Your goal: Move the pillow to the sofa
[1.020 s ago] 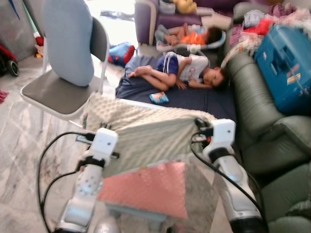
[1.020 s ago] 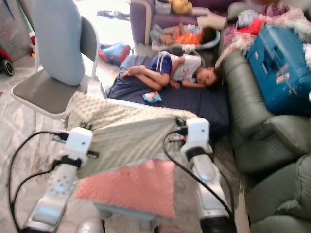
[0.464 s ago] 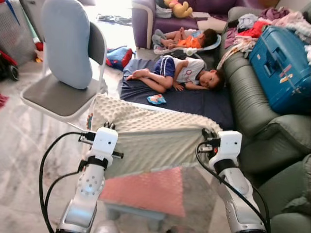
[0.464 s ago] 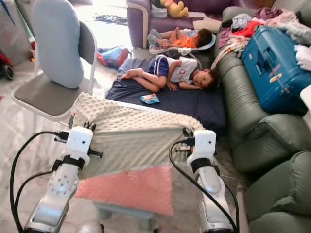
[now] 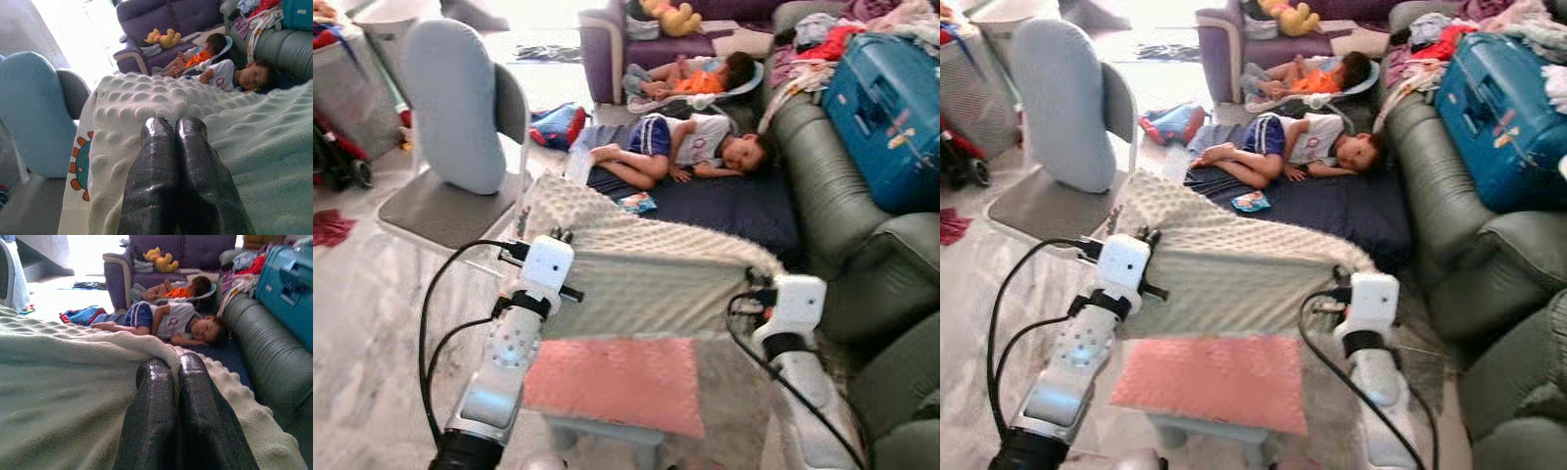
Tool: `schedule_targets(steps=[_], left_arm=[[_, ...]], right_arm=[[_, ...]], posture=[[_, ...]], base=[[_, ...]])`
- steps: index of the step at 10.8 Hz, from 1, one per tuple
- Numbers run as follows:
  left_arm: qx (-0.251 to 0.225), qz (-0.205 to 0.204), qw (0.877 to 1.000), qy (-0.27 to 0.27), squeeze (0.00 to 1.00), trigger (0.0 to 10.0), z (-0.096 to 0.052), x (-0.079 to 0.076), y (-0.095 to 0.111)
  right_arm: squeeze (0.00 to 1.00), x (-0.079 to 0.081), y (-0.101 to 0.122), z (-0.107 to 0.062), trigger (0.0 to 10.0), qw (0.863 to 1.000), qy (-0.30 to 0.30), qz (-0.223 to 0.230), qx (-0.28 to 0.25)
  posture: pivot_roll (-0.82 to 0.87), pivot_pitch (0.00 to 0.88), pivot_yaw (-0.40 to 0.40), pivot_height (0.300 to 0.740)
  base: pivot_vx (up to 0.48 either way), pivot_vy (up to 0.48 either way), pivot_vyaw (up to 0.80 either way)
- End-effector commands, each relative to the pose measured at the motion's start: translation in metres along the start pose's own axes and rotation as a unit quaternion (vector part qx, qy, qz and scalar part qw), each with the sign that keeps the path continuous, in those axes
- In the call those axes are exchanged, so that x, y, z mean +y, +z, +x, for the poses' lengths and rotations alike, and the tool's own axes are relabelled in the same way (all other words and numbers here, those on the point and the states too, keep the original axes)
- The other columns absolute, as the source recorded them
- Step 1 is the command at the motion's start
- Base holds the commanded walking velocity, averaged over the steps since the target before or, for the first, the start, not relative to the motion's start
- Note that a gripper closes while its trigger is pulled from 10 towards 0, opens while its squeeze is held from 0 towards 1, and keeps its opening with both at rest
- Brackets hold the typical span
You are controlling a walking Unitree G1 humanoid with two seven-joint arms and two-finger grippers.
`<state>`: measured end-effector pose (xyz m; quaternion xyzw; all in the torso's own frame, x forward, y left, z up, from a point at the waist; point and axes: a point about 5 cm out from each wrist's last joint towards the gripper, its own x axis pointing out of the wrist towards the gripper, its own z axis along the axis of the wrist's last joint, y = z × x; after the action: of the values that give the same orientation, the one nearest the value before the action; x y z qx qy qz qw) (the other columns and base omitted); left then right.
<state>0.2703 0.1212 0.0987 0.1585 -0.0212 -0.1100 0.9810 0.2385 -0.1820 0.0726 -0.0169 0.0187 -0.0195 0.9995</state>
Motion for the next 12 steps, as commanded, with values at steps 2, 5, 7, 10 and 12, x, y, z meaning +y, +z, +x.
schedule_targets(steps=[2, 5, 7, 10, 12], left_arm=[[0.007, -0.005, 1.0, 0.012, 0.0, 10.0, -0.005, 0.007, -0.004], [0.014, -0.017, 1.0, 0.017, 0.0, 10.0, -0.01, 0.004, -0.007], [0.016, -0.028, 0.999, 0.023, 0.0, 10.0, -0.01, 0.001, -0.006], [0.019, -0.032, 0.999, 0.023, 0.0, 10.0, -0.01, 0.0, -0.007], [0.019, -0.033, 0.999, 0.022, 0.0, 10.0, -0.01, -0.001, -0.006]], right_arm=[[0.0, -0.005, 0.004, 0.007, 10.0, 1.0, -0.004, -0.007, -0.005], [0.0, 0.003, 0.004, 0.015, 10.0, 1.0, 0.015, 0.002, 0.0], [0.0, 0.002, 0.008, 0.021, 10.0, 1.0, 0.025, -0.007, -0.003], [0.0, -0.01, 0.007, 0.023, 10.0, 0.999, -0.008, 0.03, 0.01], [0.0, -0.01, 0.005, 0.022, 10.0, 0.999, -0.009, 0.034, 0.013]], posture=[[-0.08, 0.046, -0.013, 0.74], [-0.06, 0.044, -0.041, 0.74], [-0.06, 0.045, -0.055, 0.74], [-0.06, 0.053, -0.056, 0.74], [-0.07, 0.058, -0.054, 0.74]], base=[[0.0, 0.0, -0.3], [-0.081, 0.0, -0.53], [-0.319, 0.0, 0.0], [-0.34, 0.0, 0.0], [-0.339, 0.0, 0.0]])
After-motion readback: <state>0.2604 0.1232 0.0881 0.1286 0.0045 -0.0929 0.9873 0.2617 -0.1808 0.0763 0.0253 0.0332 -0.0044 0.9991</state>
